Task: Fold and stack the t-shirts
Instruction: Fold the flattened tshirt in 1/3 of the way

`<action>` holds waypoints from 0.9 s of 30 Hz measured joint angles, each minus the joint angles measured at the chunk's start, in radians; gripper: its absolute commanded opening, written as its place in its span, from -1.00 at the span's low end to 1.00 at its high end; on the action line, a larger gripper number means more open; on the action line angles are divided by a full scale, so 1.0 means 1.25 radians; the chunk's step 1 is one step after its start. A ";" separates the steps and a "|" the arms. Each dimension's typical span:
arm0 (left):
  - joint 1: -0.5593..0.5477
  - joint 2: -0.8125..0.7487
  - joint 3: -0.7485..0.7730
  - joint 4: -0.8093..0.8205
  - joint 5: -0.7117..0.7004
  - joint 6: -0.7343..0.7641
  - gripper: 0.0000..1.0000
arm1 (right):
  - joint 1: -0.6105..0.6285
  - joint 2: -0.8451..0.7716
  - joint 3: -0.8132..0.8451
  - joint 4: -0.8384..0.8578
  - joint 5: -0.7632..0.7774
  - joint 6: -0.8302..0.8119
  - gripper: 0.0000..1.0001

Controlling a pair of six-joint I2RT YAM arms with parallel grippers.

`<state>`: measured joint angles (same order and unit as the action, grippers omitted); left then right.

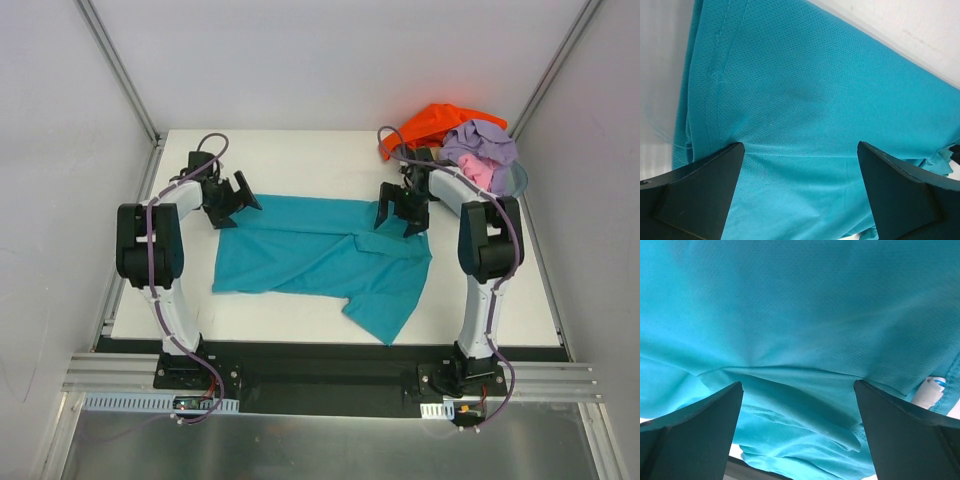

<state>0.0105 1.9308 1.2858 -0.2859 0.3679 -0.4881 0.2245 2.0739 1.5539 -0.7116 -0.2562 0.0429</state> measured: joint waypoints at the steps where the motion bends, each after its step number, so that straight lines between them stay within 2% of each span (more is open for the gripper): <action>1: 0.004 0.005 0.006 0.001 0.003 0.000 0.99 | -0.003 0.014 0.023 -0.003 -0.004 -0.004 0.99; 5: 0.009 0.021 0.035 0.001 0.013 0.000 0.99 | -0.004 0.060 0.102 -0.002 -0.012 -0.031 0.99; 10: 0.009 0.010 0.042 -0.010 -0.018 0.000 0.99 | 0.002 0.052 0.111 -0.003 -0.005 -0.078 0.99; 15: 0.009 -0.103 0.014 -0.072 -0.106 -0.013 0.99 | 0.032 -0.084 0.004 0.029 0.028 -0.127 0.99; 18: 0.009 -0.244 -0.063 -0.098 -0.168 -0.044 0.99 | 0.060 -0.215 -0.063 0.049 0.034 -0.138 0.99; 22: 0.009 -0.436 -0.224 -0.130 -0.230 -0.101 0.96 | 0.078 -0.357 -0.129 0.089 0.028 -0.139 0.99; 27: 0.009 -0.546 -0.431 -0.173 -0.255 -0.171 0.87 | 0.093 -0.438 -0.212 0.112 0.016 -0.132 0.99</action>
<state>0.0216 1.2484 0.7471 -0.5018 0.0494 -0.7021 0.3412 1.5261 1.2884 -0.5720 -0.2367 -0.1223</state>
